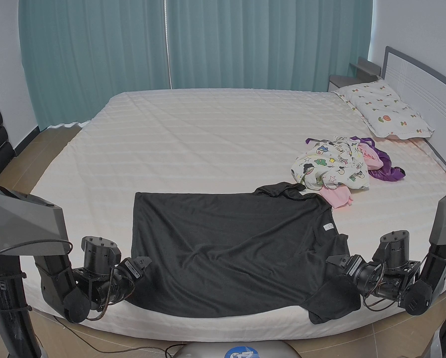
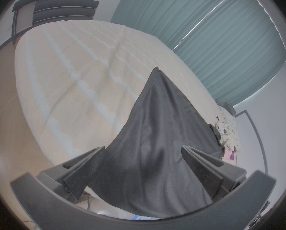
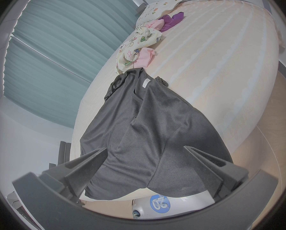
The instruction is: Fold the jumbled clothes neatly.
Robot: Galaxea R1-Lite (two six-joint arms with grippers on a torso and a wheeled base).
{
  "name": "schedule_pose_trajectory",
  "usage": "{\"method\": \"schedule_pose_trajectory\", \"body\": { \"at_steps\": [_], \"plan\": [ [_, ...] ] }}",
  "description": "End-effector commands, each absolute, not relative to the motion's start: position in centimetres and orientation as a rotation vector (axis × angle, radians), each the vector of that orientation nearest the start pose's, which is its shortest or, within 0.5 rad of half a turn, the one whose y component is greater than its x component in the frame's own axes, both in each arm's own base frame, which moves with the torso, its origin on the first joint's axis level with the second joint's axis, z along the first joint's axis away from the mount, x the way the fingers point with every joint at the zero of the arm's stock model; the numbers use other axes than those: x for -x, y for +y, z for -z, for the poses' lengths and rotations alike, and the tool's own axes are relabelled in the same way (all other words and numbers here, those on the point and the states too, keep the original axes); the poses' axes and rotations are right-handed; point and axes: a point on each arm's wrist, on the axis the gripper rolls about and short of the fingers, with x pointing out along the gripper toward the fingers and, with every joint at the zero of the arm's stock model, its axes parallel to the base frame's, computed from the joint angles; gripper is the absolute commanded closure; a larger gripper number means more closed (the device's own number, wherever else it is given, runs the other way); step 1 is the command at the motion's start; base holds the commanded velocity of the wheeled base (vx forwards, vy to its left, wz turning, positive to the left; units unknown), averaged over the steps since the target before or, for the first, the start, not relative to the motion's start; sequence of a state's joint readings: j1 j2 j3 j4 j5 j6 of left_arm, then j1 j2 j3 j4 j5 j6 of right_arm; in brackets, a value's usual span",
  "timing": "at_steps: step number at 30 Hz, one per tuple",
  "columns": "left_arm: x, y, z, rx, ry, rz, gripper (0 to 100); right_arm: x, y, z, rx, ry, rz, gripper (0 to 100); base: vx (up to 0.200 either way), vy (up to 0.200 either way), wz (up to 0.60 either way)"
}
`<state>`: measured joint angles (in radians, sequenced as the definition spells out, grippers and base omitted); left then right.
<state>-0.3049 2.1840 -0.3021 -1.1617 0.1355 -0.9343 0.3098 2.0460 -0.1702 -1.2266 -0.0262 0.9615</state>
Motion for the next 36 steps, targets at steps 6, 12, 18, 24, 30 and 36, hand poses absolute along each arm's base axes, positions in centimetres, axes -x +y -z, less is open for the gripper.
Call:
{"method": "schedule_pose_trajectory", "body": {
  "at_steps": [6, 12, 18, 24, 30, 36],
  "plan": [
    [-23.7, -6.9, 2.1, 0.656, 0.792, -0.206, 0, -22.7, 7.2, -1.5, -0.811, 0.716, 0.055, 0, 0.000, 0.000, 0.00],
    [-23.4, -7.2, 2.5, 0.645, 0.820, -0.199, 0, -22.7, 7.2, -1.5, -0.813, 0.716, 0.056, 0, 0.000, 0.000, 0.00],
    [-22.7, -7.3, 2.6, 0.633, 0.845, -0.194, 100, -22.7, 7.2, -1.5, -0.813, 0.716, 0.056, 0, 0.000, 0.000, 0.00],
    [-22.5, -7.2, 2.8, 0.625, 0.864, -0.205, 100, -22.7, 7.2, -1.5, -0.813, 0.716, 0.056, 0, 0.000, 0.000, 0.00],
    [-21.1, -6.2, 3.0, 0.543, 0.909, -0.215, 100, -22.7, 7.2, -1.5, -0.812, 0.717, 0.057, 0, 0.000, 0.000, 0.00],
    [-19.6, -5.1, 2.8, 0.455, 0.950, -0.215, 100, -22.7, 7.2, -1.5, -0.811, 0.716, 0.057, 0, 0.000, 0.000, 0.00]
  ]
}}
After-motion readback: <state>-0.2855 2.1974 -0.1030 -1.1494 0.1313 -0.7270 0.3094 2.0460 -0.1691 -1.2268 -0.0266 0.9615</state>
